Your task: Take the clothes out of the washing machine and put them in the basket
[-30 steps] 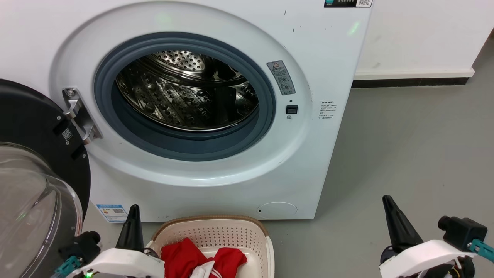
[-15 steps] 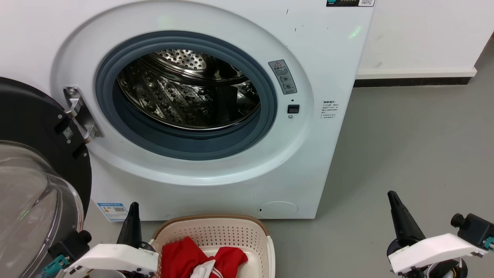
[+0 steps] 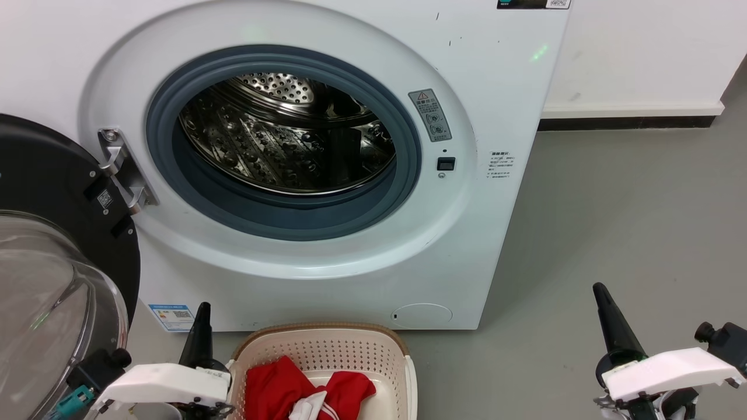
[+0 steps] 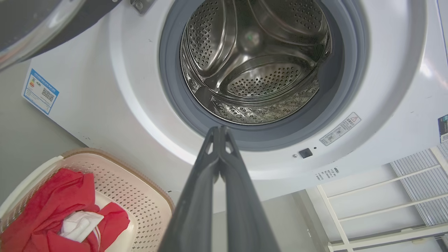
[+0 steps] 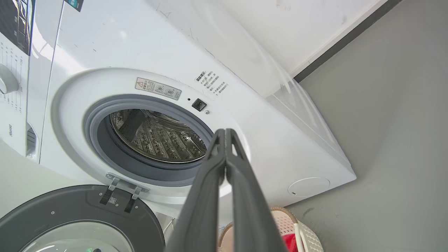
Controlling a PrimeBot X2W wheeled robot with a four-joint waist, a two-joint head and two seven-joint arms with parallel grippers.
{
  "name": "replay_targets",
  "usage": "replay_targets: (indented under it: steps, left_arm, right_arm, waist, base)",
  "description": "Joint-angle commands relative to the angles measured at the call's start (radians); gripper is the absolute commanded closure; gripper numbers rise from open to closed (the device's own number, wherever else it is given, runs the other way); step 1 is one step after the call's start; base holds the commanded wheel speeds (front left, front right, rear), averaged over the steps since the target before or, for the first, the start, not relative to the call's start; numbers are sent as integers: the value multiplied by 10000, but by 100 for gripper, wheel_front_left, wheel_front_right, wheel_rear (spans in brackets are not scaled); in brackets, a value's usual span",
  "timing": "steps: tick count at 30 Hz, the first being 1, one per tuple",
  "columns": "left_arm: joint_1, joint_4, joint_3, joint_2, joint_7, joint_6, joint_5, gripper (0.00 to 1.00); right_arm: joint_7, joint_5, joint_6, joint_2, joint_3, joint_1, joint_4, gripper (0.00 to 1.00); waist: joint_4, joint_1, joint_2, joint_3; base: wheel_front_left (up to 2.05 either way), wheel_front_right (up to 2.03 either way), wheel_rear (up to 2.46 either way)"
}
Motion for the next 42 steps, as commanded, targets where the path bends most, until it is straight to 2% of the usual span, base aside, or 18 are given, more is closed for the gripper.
replay_targets:
  steps: [1,42]
  left_arm:
    - [-292,-81,64,31,59,-75,-256,100]
    - [-626,170,428,-71,1106,-442,-4341,100]
  right_arm:
    - [49,300,0,-71,-45,-265,-51,100]
    - [617,4720,-1,-45,-519,-735,517,100]
  waist:
    - [4,0,0,2]
    - [137,0,0,99]
  base:
    - [0,0,0]
    - [0,0,0]
